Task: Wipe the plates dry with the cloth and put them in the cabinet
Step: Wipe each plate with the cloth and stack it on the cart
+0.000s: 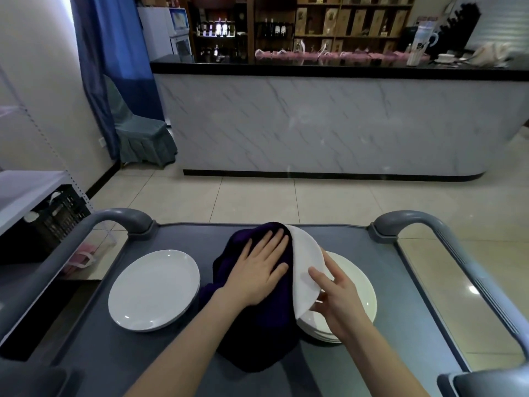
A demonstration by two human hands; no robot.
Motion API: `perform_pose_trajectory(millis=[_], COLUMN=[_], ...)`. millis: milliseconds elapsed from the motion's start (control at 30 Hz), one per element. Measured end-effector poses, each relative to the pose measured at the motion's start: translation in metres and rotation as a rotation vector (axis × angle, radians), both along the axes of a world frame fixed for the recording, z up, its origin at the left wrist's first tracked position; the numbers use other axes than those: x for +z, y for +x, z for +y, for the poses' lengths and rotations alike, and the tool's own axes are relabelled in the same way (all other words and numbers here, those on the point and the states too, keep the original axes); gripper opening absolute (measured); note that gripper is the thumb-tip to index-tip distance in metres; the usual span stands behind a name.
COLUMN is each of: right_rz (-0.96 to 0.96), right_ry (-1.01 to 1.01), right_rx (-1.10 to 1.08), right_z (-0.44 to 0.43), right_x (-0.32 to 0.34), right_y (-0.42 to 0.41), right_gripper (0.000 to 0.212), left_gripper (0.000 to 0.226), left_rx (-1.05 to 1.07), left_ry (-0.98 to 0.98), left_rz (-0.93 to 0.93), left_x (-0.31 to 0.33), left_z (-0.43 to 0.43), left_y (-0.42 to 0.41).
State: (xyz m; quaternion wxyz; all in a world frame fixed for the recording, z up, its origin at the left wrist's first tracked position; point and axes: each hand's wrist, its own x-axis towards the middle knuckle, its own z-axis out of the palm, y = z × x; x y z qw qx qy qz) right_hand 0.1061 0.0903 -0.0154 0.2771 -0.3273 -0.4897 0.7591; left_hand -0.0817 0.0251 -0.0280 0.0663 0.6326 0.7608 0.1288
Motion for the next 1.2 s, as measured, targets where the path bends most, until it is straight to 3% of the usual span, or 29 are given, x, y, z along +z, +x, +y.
perform_pose_trajectory(millis=[100, 200, 333, 467, 600, 767, 1033, 1200], right_rz=[0.019, 0.039, 0.039, 0.033, 0.007, -0.007, 0.006, 0.025], right_ry=[0.043, 0.059, 0.044, 0.017, 0.046, 0.010, 0.081, 0.073], right_rx=[-0.044, -0.092, -0.107, -0.054, 0.030, 0.071, -0.025, -0.085], right_z=[0.011, 0.024, 0.022, 0.007, -0.007, -0.016, 0.007, 0.017], right_x=[0.008, 0.015, 0.015, 0.011, 0.011, 0.007, 0.020, 0.020], right_y=[0.009, 0.015, 0.011, 0.002, -0.004, -0.003, 0.014, 0.011], right_gripper=[0.047, 0.049, 0.048, 0.045, 0.041, 0.041, 0.046, 0.047], left_gripper=[0.062, 0.061, 0.056, 0.057, 0.057, 0.061, 0.062, 0.062], left_rx=[0.060, 0.085, 0.050, -0.034, -0.036, -0.073, 0.126, 0.065], left_ry=[0.028, 0.020, 0.054, 0.094, 0.119, 0.138, 0.030, 0.033], left_rz=[0.047, -0.031, -0.115, -0.086, -0.119, -0.025, -0.067, -0.156], left_x=[-0.008, -0.018, -0.017, -0.006, 0.006, 0.019, -0.001, -0.013], left_z=[-0.016, -0.040, -0.053, -0.038, -0.012, 0.013, -0.009, -0.034], left_y=[-0.006, 0.005, 0.042, 0.066, 0.055, 0.029, -0.001, 0.031])
